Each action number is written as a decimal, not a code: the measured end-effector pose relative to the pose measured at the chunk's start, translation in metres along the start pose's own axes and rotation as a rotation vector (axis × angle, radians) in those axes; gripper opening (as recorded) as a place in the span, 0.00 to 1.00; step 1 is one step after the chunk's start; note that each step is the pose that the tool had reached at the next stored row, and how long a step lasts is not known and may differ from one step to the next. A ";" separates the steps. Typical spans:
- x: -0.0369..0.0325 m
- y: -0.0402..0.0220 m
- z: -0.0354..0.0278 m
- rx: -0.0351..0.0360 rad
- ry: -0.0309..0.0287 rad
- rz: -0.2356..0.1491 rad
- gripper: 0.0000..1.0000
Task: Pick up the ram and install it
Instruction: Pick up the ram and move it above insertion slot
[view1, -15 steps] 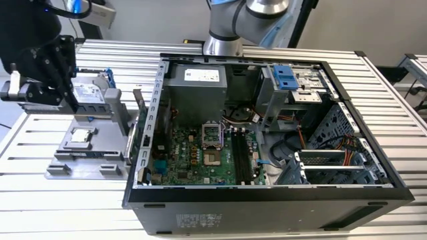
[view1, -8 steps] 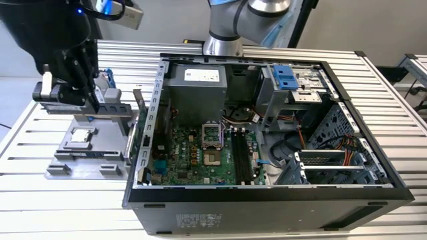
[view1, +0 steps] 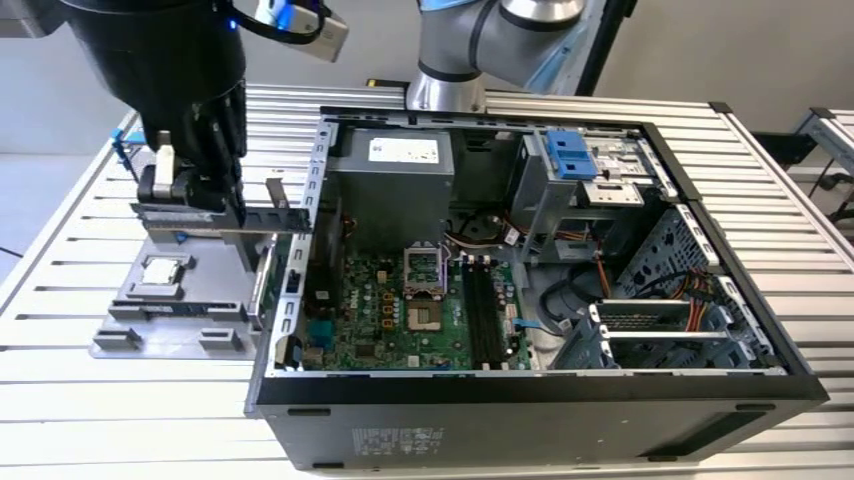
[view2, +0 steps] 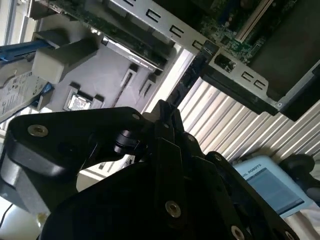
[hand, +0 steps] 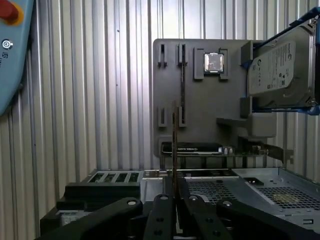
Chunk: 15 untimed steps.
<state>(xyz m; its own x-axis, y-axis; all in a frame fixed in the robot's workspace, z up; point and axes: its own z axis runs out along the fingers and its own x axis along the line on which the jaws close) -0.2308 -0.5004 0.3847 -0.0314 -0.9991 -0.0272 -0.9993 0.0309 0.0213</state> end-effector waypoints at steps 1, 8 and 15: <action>-0.0001 -0.0046 -0.0002 -0.0003 0.0001 0.000 0.00; -0.0011 -0.0365 -0.0008 -0.0024 0.0002 0.000 0.00; -0.0021 -0.0685 -0.0014 -0.0047 0.0001 0.000 0.00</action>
<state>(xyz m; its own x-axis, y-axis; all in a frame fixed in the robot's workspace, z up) -0.1623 -0.5004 0.3847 -0.0316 -0.9991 -0.0271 -0.9992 0.0309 0.0260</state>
